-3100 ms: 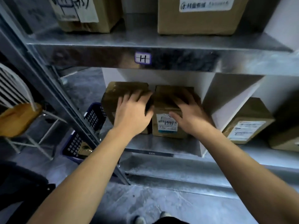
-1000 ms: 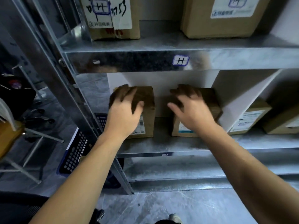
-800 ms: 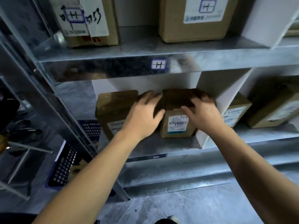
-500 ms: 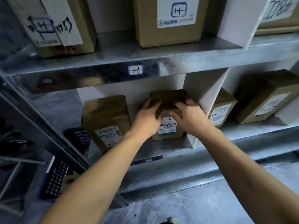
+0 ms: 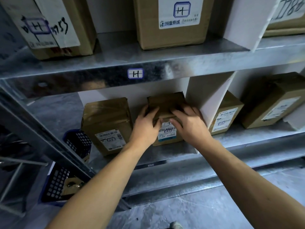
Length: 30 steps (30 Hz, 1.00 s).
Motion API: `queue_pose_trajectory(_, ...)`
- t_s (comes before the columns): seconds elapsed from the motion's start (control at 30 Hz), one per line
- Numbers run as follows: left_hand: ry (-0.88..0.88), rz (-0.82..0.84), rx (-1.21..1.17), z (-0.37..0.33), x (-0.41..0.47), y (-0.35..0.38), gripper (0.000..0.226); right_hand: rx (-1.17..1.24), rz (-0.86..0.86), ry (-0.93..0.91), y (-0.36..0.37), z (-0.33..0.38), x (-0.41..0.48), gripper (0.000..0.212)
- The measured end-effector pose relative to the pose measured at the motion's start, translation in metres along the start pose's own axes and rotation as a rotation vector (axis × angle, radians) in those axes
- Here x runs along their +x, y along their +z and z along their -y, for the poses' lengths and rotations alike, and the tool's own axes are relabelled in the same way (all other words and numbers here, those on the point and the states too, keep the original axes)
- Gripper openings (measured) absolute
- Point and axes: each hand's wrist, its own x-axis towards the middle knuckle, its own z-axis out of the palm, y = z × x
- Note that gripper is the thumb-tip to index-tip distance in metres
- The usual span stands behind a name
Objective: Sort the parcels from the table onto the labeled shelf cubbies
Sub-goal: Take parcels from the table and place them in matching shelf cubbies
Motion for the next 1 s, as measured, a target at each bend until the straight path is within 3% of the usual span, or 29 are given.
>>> queue_pose_trajectory(0.17, 0.007, 0.022, 0.008, 0.002, 0.000, -0.001, 0.049, 0.002, 0.037, -0.001, -0.001, -0.002, -0.001, 0.043)
queue_pose_trajectory(0.3, 0.038, 0.023, 0.029, -0.001, -0.001, -0.005, 0.051, -0.013, -0.036, -0.020, -0.010, -0.004, -0.008, 0.042)
queue_pose_trajectory(0.53, 0.241, -0.152, -0.004, -0.020, -0.031, -0.009, 0.040, 0.053, -0.084, -0.119, -0.028, -0.021, -0.054, 0.042)
queue_pose_trajectory(0.7, 0.375, -0.108, 0.013, -0.062, -0.052, 0.013, 0.039, 0.091, -0.176, -0.142, -0.045, -0.062, -0.081, 0.038)
queue_pose_trajectory(0.83, 0.456, -0.172, -0.010, -0.102, -0.062, 0.043, 0.038, 0.112, -0.261, -0.142, -0.066, -0.104, -0.092, 0.035)
queue_pose_trajectory(1.0, 0.446, -0.155, 0.013, -0.157, -0.070, 0.095, 0.041, 0.100, -0.162, -0.096, -0.099, -0.177, -0.105, 0.040)
